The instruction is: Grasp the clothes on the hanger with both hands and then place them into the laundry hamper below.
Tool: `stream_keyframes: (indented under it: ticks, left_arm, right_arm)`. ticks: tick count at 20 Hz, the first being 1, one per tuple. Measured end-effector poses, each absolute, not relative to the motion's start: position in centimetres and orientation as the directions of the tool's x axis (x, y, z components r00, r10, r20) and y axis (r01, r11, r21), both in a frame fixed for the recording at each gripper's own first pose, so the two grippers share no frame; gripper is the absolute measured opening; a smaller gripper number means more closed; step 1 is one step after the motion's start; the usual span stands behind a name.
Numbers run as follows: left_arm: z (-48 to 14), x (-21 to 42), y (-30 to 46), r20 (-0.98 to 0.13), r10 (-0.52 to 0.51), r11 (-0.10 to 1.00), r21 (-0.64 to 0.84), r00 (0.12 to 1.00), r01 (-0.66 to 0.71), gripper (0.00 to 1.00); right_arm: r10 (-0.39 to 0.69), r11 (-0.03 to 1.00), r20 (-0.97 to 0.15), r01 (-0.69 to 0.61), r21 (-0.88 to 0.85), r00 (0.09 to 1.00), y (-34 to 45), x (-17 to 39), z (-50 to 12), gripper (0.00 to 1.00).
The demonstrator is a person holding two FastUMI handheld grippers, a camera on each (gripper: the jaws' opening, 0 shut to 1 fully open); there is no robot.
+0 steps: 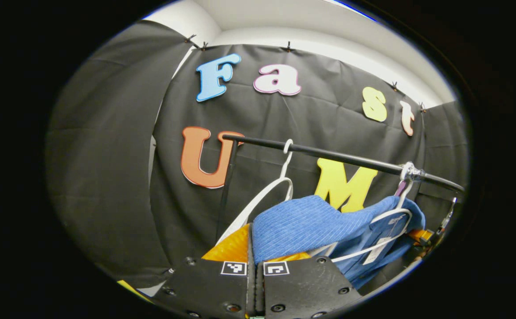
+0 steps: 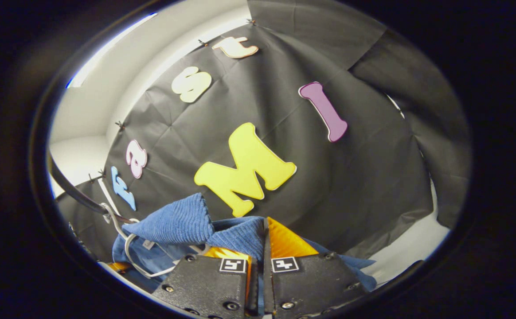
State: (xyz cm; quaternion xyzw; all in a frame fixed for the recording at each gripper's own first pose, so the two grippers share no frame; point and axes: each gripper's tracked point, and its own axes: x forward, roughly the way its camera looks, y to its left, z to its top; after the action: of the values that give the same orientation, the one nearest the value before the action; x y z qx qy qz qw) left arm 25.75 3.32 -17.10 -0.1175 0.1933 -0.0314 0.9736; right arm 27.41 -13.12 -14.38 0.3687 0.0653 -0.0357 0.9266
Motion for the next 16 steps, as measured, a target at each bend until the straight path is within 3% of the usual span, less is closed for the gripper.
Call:
stream_keyframes:
  ticks: [2,3,4,9,10,11,12,13,15,16]
  left_arm:
    - [-18.5,26.5,3.2,-0.408,-0.134,0.967,-0.254,0.903,0.029,0.0]
    - [-18.9,26.8,3.1,-0.418,-0.145,0.965,-0.258,0.897,0.035,0.05]
    - [-19.0,27.2,3.1,-0.422,-0.155,0.963,-0.265,0.893,0.042,0.0]
    - [-19.0,29.1,3.3,-0.429,-0.193,0.944,-0.328,0.882,0.047,0.0]
    - [-19.1,29.4,3.2,-0.433,-0.2,0.94,-0.337,0.879,0.048,0.05]
    - [-19.4,29.5,3.0,-0.438,-0.205,0.941,-0.333,0.875,0.054,0.0]
    - [-19.8,29.8,3.0,-0.445,-0.205,0.946,-0.32,0.872,0.059,0.05]
    - [-20.3,30.1,3.0,-0.459,-0.205,0.949,-0.31,0.865,0.061,0.0]
    - [-21.5,30.1,2.1,-0.482,-0.24,0.944,-0.32,0.843,0.086,0.05]
    - [-22.2,30.0,2.1,-0.492,-0.241,0.949,-0.301,0.837,0.096,0.0]
  right_arm:
    - [-0.002,0.702,-0.136,0.098,0.705,0.991,-13.1,28.4,-14.1,0.08]
    - [0.008,0.696,-0.13,0.088,0.712,0.992,-13.1,28.9,-13.8,0.08]
    - [0.01,0.696,-0.123,0.081,0.713,0.992,-13.3,29.4,-13.5,0.08]
    - [0.051,0.669,-0.085,0.029,0.743,0.995,-13.6,31.8,-11.9,0.08]
    - [0.063,0.666,-0.088,0.024,0.746,0.994,-13.5,32.2,-11.9,0.08]
    - [0.056,0.681,-0.093,0.031,0.732,0.994,-13.7,32.7,-12.0,0.08]
    - [0.037,0.703,-0.111,0.053,0.71,0.993,-14.2,33.3,-12.2,0.08]
    - [0.023,0.715,-0.129,0.074,0.695,0.991,-15.0,33.9,-12.5,0.08]
    - [0.034,0.701,-0.166,0.095,0.706,0.986,-15.1,34.5,-13.7,0.08]
    - [0.035,0.7,-0.183,0.106,0.706,0.983,-15.1,34.5,-14.7,0.08]
